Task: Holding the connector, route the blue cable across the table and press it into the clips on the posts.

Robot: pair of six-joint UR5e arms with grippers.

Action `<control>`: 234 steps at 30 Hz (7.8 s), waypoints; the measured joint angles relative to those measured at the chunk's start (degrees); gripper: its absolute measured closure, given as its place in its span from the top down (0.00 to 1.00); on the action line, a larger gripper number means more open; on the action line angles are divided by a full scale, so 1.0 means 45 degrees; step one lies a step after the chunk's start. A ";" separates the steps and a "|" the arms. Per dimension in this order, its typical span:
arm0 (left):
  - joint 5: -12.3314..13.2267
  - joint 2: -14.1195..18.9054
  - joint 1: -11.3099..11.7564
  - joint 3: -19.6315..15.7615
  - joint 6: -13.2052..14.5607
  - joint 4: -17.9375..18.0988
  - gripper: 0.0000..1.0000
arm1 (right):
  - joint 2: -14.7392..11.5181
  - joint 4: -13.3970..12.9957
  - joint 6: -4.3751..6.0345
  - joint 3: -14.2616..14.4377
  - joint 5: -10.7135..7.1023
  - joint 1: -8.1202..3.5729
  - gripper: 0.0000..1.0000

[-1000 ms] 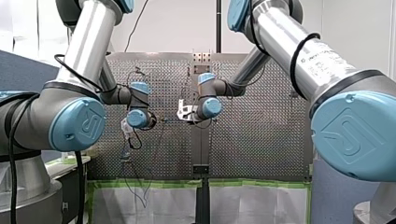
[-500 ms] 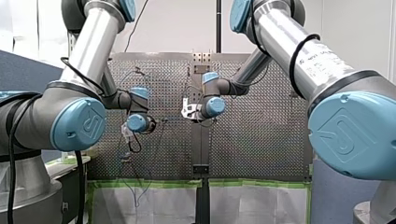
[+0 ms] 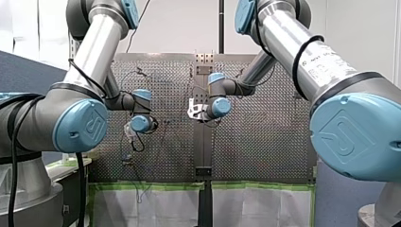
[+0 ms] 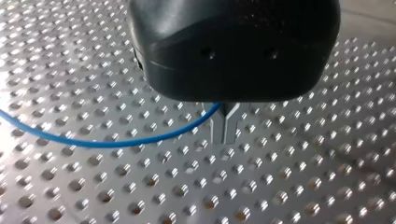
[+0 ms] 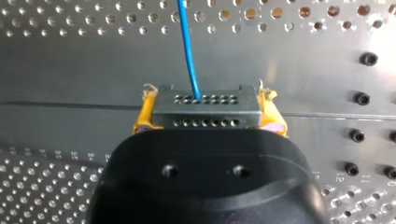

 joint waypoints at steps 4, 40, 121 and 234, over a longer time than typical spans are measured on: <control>-0.0032 -0.0003 0.0136 0.0045 0.0020 -0.0012 0.00 | 0.0000 -0.0014 -0.0021 -0.0012 0.0000 -0.0058 0.00; -0.0451 0.1934 -0.0863 -0.1721 0.0846 -0.3625 1.00 | -0.0002 0.1072 -0.0166 0.0007 0.0403 -0.0073 0.00; -0.2847 0.0307 -0.4210 0.1224 0.1738 -0.2983 1.00 | -0.0002 0.0999 -0.0234 0.0002 0.0411 -0.0392 0.00; -0.2269 0.5299 -0.4270 0.2442 0.1243 -0.6537 0.00 | -0.4952 0.5525 -0.0075 -0.0306 -0.0821 -0.0820 0.00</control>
